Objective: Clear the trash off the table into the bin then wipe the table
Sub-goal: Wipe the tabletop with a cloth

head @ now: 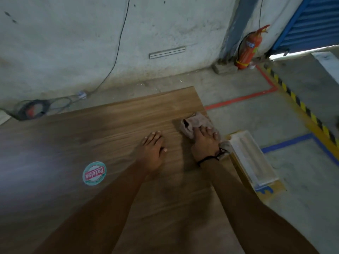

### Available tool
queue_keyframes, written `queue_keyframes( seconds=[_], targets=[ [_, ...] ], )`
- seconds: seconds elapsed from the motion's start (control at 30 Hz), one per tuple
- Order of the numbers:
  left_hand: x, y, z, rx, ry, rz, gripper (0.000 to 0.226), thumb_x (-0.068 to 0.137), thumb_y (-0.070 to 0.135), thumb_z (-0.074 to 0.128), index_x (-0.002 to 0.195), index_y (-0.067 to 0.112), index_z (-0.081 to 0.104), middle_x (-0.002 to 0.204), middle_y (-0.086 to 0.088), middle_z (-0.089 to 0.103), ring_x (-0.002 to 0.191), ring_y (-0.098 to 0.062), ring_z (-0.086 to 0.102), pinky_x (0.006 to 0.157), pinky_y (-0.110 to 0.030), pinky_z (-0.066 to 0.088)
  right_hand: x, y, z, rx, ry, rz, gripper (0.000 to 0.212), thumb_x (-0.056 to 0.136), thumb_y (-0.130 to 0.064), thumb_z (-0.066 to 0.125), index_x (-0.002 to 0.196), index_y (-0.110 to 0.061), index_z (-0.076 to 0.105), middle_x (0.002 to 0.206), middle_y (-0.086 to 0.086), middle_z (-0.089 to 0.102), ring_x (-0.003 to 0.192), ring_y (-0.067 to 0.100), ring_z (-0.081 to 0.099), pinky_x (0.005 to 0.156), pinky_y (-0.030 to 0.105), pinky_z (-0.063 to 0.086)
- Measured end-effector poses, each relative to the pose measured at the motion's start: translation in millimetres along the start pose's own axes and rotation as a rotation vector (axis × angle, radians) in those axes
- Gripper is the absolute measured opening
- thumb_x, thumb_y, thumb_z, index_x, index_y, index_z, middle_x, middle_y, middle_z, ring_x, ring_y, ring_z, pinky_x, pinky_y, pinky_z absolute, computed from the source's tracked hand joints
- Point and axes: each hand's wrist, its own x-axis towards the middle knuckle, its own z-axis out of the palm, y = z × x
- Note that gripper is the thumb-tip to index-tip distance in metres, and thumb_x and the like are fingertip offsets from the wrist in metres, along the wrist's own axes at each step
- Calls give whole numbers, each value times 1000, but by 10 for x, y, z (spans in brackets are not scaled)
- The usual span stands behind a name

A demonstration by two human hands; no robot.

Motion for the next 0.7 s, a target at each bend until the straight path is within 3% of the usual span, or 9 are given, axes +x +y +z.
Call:
queue_keyframes(
  seconds=[0.1,0.17,0.23,0.3,0.4,0.57,0.7],
  targets=[
    [-39,-112,-67,-35,40,4,66,90,44,20,133,4,51,142,-18,46,134,-34,41,114,-41,21,-143,-581,-8,75,-142,-173,54,95,-37,42,146,-23,29,154,6,30,143,28,21,116,47,15],
    [-128,-214,-192,-61,131,-42,59,91,38,26,125,1,57,133,-22,54,126,-37,50,111,-38,22,-205,-850,-191,238,-231,-204,53,96,-26,44,147,-22,31,153,8,32,142,30,25,115,44,17],
    [-285,-380,-324,-75,197,-74,57,90,36,30,123,0,59,132,-23,55,125,-38,50,109,-35,18,-171,-893,-404,460,-187,-157,55,92,-7,45,144,-22,38,147,11,43,134,32,39,108,37,30],
    [-472,-623,-394,-41,199,-97,58,91,39,30,124,0,59,135,-21,53,129,-34,46,112,-37,17,-36,-811,-581,551,-21,-113,61,86,0,44,141,-24,42,141,13,49,126,35,47,99,35,39],
    [-724,-967,-377,-18,184,-125,56,91,41,32,125,4,58,138,-17,51,133,-30,41,115,-42,18,432,-507,-633,368,120,30,64,84,-4,41,142,-31,37,149,8,38,128,39,42,103,47,39],
    [-854,-1139,-242,-22,187,-156,56,92,41,32,130,6,53,143,-15,46,137,-27,35,115,-38,13,809,-264,-371,146,-48,198,62,90,-10,38,146,-35,25,155,6,24,141,37,20,112,60,18],
    [-809,-1156,-202,-55,211,-140,57,92,42,35,133,6,50,146,-14,42,139,-25,31,116,-38,14,623,-912,-33,14,-52,96,45,97,-21,28,141,-31,32,155,7,23,142,38,14,112,63,10]
  ],
)
